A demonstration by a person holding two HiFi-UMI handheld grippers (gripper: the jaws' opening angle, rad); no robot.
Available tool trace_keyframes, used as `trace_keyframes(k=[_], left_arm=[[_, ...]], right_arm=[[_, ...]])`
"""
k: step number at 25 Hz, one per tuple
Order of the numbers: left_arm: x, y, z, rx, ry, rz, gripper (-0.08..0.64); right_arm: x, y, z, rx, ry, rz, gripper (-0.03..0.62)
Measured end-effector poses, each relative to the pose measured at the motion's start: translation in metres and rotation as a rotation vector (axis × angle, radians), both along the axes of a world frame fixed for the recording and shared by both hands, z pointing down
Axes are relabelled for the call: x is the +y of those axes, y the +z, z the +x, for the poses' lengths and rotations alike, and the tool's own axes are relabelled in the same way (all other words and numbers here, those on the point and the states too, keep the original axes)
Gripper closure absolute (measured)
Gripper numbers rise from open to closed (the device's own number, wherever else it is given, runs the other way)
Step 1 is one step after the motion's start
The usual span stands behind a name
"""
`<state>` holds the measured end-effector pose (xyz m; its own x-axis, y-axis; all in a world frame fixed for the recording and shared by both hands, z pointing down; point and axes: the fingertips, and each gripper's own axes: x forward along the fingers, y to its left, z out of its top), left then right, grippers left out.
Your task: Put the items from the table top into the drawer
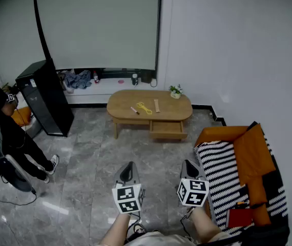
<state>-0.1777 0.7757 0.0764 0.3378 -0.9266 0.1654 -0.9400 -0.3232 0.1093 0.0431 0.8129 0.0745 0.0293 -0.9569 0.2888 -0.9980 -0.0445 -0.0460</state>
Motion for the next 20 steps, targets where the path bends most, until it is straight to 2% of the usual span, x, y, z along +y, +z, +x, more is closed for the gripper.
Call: trace_keyframes(k=[8, 20], left_arm=[[-0.006, 0.005, -0.003, 0.014, 0.017, 0.000, 0.557], [-0.044, 0.009, -0.034, 0.023, 0.032, 0.008, 0.557]], right_arm=[[-0.006, 0.007, -0.009, -0.005, 0.002, 0.004, 0.601], [-0.041, 0.012, -0.037, -0.009, 0.041, 0.006, 0.600]])
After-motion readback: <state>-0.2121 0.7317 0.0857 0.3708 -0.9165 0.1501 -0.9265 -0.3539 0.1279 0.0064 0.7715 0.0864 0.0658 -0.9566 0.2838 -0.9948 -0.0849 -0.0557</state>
